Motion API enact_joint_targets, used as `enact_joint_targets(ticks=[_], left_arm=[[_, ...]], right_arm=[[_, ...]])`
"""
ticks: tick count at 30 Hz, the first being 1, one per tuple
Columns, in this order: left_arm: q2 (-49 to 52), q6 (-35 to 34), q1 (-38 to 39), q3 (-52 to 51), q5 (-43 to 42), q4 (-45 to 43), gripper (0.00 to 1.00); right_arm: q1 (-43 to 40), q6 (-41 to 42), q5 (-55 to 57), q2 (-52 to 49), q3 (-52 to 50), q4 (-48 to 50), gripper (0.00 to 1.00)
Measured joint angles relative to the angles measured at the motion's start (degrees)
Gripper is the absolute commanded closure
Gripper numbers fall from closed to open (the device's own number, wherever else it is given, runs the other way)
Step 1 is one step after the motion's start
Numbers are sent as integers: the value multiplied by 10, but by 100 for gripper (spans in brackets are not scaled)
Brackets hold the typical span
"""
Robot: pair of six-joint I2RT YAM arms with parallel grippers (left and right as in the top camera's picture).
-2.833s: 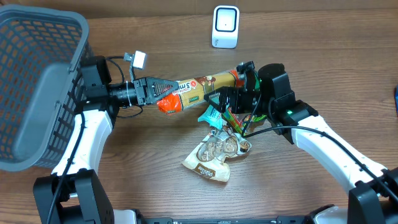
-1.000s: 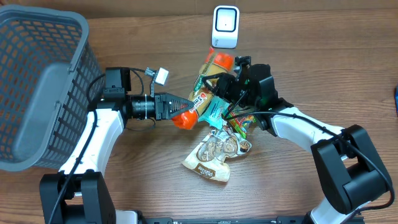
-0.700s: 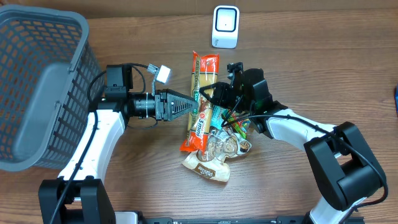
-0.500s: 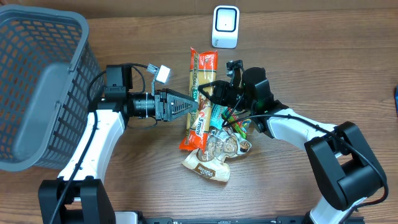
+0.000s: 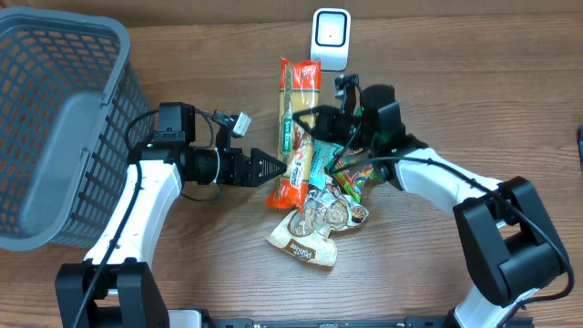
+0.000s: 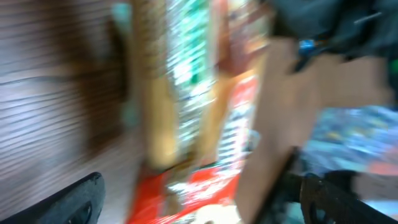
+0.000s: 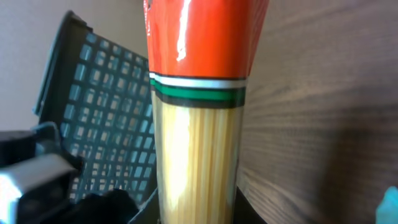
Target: Scan the item barcode
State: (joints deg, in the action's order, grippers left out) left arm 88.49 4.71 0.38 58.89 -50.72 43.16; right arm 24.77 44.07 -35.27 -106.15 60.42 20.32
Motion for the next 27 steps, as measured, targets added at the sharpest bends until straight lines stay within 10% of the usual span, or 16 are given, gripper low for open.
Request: enact_joint_targets(ticks=[12,27], left_arm=[[0,-7,107,25,226,-9,6],[0,-33,154,43,287,-23,13]], right_arm=[[4,-18,-2,0,31,-26,91],[42,-30,1,0,31,-33,93]])
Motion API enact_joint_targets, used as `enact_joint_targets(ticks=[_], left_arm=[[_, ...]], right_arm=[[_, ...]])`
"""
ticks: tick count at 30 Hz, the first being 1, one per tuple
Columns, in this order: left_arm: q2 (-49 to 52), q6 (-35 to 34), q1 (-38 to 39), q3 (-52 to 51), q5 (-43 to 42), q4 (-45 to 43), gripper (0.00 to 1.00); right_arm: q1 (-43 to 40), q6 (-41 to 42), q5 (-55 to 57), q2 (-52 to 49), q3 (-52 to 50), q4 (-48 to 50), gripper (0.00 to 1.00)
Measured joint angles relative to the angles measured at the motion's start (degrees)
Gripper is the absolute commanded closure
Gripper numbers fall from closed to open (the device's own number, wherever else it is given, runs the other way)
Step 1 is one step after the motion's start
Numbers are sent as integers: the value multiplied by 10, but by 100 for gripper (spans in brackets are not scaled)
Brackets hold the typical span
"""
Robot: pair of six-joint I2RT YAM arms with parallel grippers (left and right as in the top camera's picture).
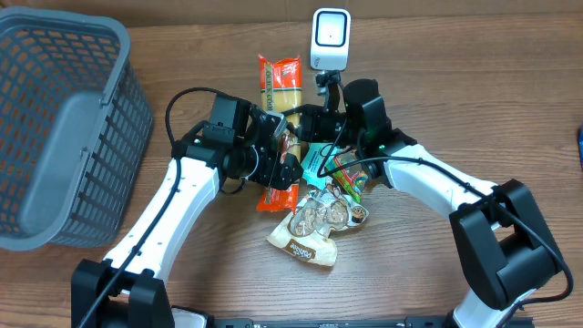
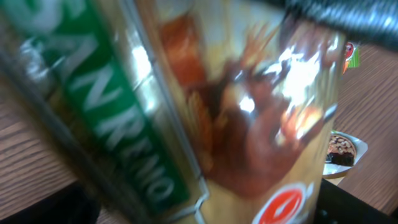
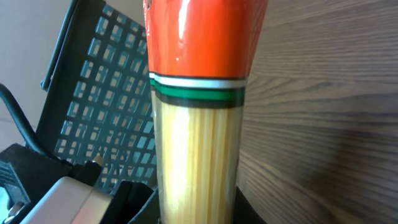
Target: Scan the item barcode
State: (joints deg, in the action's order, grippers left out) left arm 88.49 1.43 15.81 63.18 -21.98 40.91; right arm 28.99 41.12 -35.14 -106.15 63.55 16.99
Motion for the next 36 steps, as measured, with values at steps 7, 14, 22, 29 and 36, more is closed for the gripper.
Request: enact_joint_targets(ticks=[7,14,22,29,36], left_arm=[[0,-18,7,0,23,-2,48],[0,-31,7,0,33,-4,88],[-3,-41,4,0,31,-12,96],[-5,-41,2,0,-9,-34,96],[-5,-40,-14,0,-77,-42,96]], right_arm=[[3,0,2,0,0,0,94],[2,-2,11,0,0,0,93],[-6,3,11,-2,1,0,0],[-24,8,-16,-3,1,10,0],[-66,9,-95,12,2,3,0]])
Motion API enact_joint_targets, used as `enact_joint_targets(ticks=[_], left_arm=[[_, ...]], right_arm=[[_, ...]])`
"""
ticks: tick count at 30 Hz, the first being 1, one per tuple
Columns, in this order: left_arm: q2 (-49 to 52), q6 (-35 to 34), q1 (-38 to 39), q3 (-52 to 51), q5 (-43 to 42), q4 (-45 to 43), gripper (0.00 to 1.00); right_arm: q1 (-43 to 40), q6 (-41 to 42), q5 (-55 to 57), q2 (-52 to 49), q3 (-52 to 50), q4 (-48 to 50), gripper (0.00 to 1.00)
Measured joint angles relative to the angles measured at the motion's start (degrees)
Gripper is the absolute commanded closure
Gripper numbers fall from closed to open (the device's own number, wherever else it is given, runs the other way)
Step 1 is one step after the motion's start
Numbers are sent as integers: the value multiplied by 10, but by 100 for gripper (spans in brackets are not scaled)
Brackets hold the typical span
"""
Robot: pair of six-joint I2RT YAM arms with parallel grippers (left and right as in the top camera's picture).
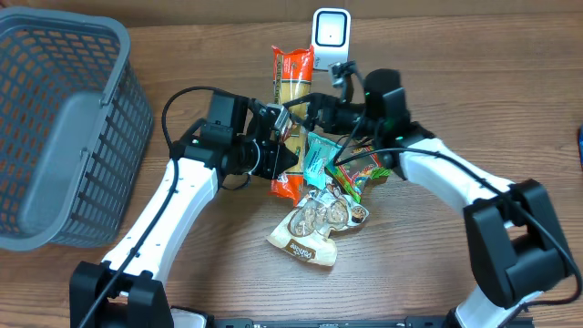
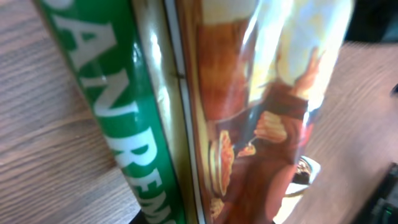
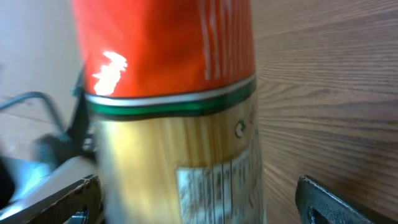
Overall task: Scan the item barcode
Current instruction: 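Raise the spaghetti pack upright toward the scanner with both grippers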
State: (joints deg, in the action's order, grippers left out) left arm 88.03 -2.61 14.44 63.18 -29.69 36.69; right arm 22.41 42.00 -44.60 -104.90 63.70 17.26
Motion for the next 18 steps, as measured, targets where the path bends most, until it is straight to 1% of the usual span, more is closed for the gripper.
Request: enact_joint_targets(ticks=[4,9,14,18], left_arm=[[2,2,-32,0,-33,6,96],[2,34,-87,0,-123,1,96],[2,93,-120,0,-262,-3,96],[2,156,-135,0,-399,-12,96]], right_arm=[[-42,-3,-47,33,4,-4,0],[-88,-20,-88,84,13,-17,0],[-89,-68,-107,111,17,-100,0],[-88,-119,-114,111,16,-170,0]])
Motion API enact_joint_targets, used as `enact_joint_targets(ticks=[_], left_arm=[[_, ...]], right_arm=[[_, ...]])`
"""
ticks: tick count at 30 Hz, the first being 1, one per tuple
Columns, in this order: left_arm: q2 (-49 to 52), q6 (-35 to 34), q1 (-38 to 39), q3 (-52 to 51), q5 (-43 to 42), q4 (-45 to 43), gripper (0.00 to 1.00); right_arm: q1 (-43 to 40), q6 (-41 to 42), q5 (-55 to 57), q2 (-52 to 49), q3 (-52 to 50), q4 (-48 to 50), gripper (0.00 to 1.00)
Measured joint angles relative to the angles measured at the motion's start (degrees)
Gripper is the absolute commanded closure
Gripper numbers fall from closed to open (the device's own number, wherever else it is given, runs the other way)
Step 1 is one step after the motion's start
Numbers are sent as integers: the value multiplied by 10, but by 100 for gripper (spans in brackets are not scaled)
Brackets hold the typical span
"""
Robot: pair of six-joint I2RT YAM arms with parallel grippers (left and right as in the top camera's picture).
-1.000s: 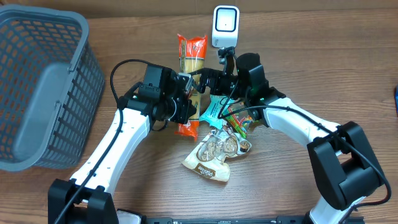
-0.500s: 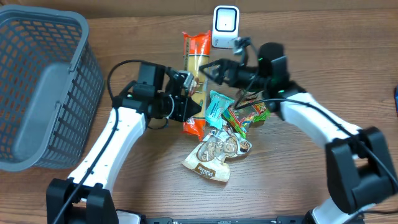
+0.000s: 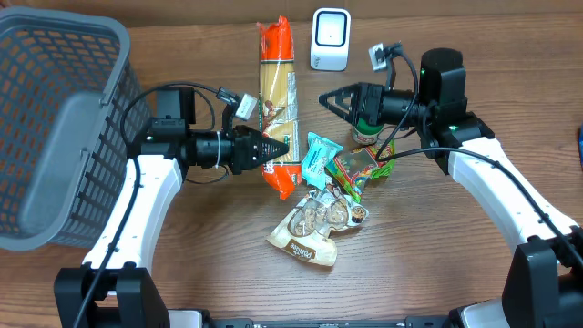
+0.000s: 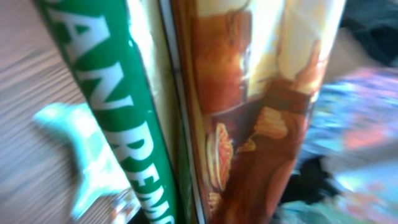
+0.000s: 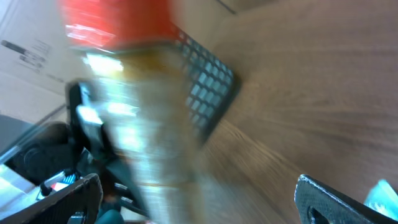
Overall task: Scan the item barcode
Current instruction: 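Raise the spaghetti pack upright toward the scanner with both grippers, then hold the upright spaghetti pack in front of the scanner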
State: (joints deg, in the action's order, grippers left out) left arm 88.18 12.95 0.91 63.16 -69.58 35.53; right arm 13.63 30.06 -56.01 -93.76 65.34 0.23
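A long spaghetti pack (image 3: 276,96) with orange ends and a green stripe points up the table, its top end left of the white scanner (image 3: 330,38). My left gripper (image 3: 278,148) is shut on the pack's lower part. The pack (image 4: 205,93) fills the left wrist view and hides the fingers. My right gripper (image 3: 330,98) hangs open to the right of the pack, apart from it. In the blurred right wrist view the pack (image 5: 124,93) stands to the left, with one finger (image 5: 336,199) at the lower right and nothing between the fingers.
A grey mesh basket (image 3: 55,118) fills the left side. Below the pack lie a teal packet (image 3: 317,159), a colourful packet (image 3: 357,169) and a cookie bag (image 3: 314,223). The right arm stretches over the packets from the right.
My right gripper has let go of the pack's upper part and now stands open further right. The pack sits a little further left, held by the left gripper alone.
First my right gripper held the spaghetti pack while the left gripper stood beside it on the left. Then the left gripper was on the pack's lower part too. Both held it up near the scanner. Now only the left holds it.
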Motion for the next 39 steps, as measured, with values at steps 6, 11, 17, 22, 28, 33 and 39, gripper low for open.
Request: enact_joint_targets(ticks=[6,11,17,22,28,33,39], left_arm=[[0,38,-14,0,-114,-21,96],[0,40,-12,0,-137,-21,96],[0,40,14,0,-145,-22,96],[0,40,51,0,-147,-21,96],[0,40,60,0,-146,-22,96],[0,40,73,0,-149,-22,96],[0,40,74,0,-149,-22,96]], right_arm=[[0,-74,-34,0,0,-6,0],[0,-105,-53,0,0,28,0],[3,-117,-103,0,0,93,0],[18,-122,-128,0,0,96,0],[38,-126,-141,0,0,101,0],[76,-131,-150,0,0,113,0],[78,-137,-154,0,0,115,28]])
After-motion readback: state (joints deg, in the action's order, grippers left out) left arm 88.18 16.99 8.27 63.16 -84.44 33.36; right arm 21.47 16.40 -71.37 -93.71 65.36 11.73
